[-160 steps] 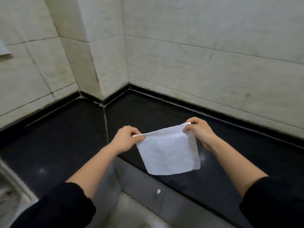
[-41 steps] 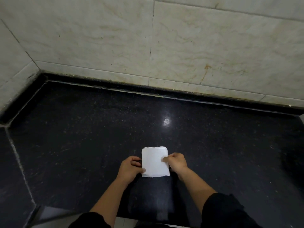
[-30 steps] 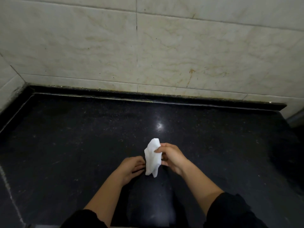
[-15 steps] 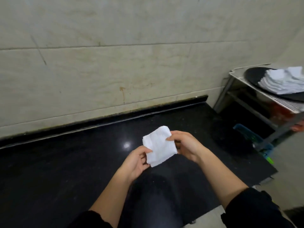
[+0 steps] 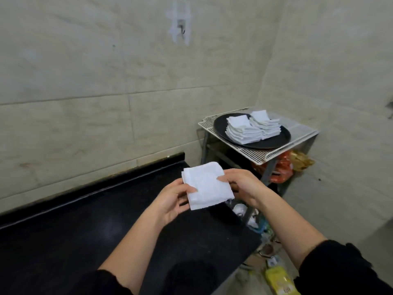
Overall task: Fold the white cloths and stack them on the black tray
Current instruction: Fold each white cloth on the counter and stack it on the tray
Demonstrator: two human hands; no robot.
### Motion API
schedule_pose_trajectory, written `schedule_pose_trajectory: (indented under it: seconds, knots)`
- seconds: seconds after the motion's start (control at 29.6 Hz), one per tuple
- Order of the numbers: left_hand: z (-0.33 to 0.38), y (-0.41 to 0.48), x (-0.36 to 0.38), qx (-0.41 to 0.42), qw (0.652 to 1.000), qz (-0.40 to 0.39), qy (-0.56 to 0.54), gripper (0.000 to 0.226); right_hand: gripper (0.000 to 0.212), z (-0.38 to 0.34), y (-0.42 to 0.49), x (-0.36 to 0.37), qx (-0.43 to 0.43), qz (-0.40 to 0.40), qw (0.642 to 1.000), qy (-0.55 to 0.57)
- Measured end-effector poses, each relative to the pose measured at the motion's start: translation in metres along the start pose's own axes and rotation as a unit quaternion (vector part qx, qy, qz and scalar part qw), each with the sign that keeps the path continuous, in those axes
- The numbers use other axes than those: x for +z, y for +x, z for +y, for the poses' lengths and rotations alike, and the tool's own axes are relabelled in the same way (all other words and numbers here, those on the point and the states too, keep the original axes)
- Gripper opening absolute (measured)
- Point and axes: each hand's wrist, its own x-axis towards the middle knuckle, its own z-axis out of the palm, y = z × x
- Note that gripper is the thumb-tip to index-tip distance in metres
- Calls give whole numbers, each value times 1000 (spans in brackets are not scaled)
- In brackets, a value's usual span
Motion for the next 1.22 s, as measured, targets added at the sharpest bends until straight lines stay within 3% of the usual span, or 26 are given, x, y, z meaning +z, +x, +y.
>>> schedule_pose_trajectory:
  seconds: [0.2, 0.44, 0.54, 0.61, 0.81, 0.88, 0.91, 1.08, 1.22]
  knots:
    - [24, 59, 105, 14, 999, -41, 24, 27, 24, -33, 20, -108, -31, 38, 999, 19]
    - [50, 121, 178, 53, 992, -57, 103, 27, 34, -63, 64, -189, -63, 87, 994, 22]
    - [69, 158, 209, 61, 990, -54, 119, 25, 23, -86, 88, -220, -67, 92, 993, 24]
    - [92, 229, 255, 74, 988, -34, 132, 20, 12, -115, 146, -276, -75, 98, 992, 13]
    - [127, 279, 286, 90, 984, 0, 153, 16, 11, -149, 213, -311, -80, 88, 993, -9]
    - [135, 286, 280, 86, 982, 16, 168, 14, 9, -157, 230, -307, -82, 66, 994, -5]
    - [141, 300, 280, 93, 980, 56, 165, 15, 9, -166, 258, -307, -76, 16, 997, -16]
    - [138, 302, 244, 82, 977, 135, 144, 14, 2, -169, 290, -277, -80, -77, 984, -143]
    - [119, 305, 230, 58, 975, 166, 138, 18, 23, -158, 303, -263, -109, -81, 957, -257]
